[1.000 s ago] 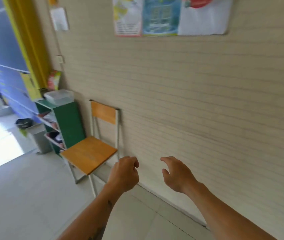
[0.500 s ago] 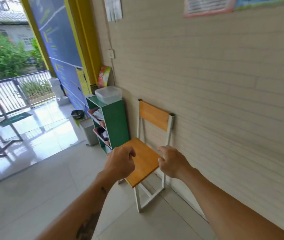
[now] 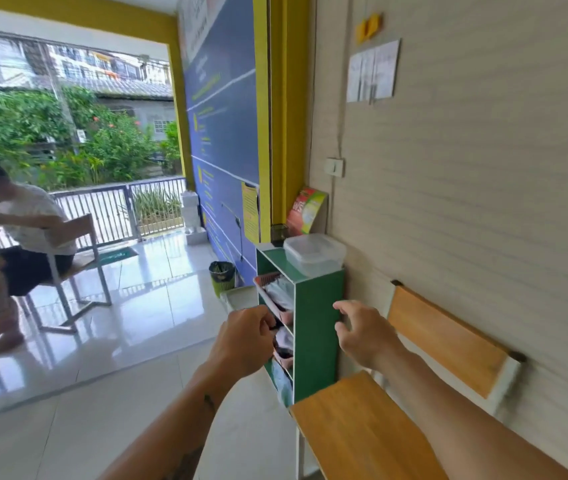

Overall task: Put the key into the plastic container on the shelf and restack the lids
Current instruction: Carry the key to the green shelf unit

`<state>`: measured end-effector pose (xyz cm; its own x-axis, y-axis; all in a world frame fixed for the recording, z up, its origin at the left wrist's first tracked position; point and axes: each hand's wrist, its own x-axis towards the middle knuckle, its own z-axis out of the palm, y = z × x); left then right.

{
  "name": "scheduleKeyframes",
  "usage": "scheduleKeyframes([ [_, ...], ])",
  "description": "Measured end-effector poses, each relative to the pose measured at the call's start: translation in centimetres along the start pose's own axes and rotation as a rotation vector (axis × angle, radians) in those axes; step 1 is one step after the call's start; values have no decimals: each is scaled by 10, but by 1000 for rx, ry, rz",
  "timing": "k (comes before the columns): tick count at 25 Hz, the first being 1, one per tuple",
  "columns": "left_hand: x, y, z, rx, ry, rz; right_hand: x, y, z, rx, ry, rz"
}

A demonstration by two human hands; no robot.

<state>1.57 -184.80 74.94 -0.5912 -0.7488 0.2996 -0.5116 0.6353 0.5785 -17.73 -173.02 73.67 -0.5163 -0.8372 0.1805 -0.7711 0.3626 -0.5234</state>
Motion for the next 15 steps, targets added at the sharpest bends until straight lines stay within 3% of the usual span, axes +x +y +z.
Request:
scheduleKeyframes([
  [8, 157, -102, -34, -73, -45, 46, 157, -67, 59, 25, 58, 82],
  [15, 298, -144, 20, -137, -13, 68, 298, -44, 98, 49, 75, 112],
])
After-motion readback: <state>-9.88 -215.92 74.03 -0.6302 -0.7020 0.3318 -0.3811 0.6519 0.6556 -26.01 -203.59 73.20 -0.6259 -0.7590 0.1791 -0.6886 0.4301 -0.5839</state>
